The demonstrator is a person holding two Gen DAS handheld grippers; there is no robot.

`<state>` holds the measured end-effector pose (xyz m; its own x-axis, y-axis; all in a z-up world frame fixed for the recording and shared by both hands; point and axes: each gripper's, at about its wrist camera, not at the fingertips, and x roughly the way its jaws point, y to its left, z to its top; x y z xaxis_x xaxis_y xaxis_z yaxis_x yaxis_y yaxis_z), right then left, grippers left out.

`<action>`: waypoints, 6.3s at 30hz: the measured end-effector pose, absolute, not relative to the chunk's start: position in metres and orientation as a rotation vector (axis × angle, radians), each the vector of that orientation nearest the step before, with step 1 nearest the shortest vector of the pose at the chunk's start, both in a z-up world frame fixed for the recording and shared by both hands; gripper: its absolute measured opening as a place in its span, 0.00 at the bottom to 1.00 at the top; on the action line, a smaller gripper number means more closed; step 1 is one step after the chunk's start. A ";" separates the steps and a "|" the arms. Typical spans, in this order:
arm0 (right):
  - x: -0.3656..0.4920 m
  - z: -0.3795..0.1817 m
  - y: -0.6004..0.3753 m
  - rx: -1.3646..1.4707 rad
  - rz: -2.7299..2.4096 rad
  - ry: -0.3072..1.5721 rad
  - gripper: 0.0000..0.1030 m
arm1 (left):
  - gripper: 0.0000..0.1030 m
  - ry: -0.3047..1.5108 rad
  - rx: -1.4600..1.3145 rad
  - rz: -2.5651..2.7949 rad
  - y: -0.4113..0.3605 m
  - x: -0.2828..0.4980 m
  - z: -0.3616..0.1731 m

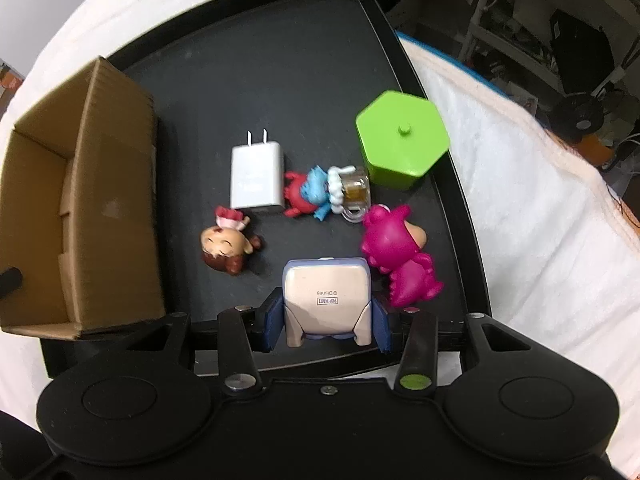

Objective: Organize rigid objects
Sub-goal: 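Lower the right gripper onto the white-and-lavender cube figure and close it, then carry the cube figure with the right gripper into the cardboard box while the left gripper holds the box wall, then open the right gripper to drop the cube figure in the box, then move the right gripper to the magenta figure and grasp it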

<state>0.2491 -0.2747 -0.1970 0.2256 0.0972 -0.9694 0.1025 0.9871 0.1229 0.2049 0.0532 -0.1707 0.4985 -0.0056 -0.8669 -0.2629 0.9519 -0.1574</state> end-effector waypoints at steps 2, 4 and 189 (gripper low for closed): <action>0.248 -0.193 -0.272 0.173 -0.005 1.329 0.42 | 0.10 1.038 -0.286 0.157 0.054 0.204 -0.172; 0.246 -0.187 -0.270 0.177 -0.003 1.311 0.42 | 0.10 1.033 -0.278 0.162 0.053 0.202 -0.171; 0.274 -0.132 -0.228 0.116 0.054 1.129 0.43 | 0.67 0.996 -0.318 0.153 0.041 0.212 -0.171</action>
<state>0.2743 -0.2279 -0.1317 0.4267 0.1014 -0.8987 0.0160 0.9927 0.1196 0.2124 0.0406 -0.1713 0.5377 -0.0181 -0.8429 -0.2703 0.9433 -0.1926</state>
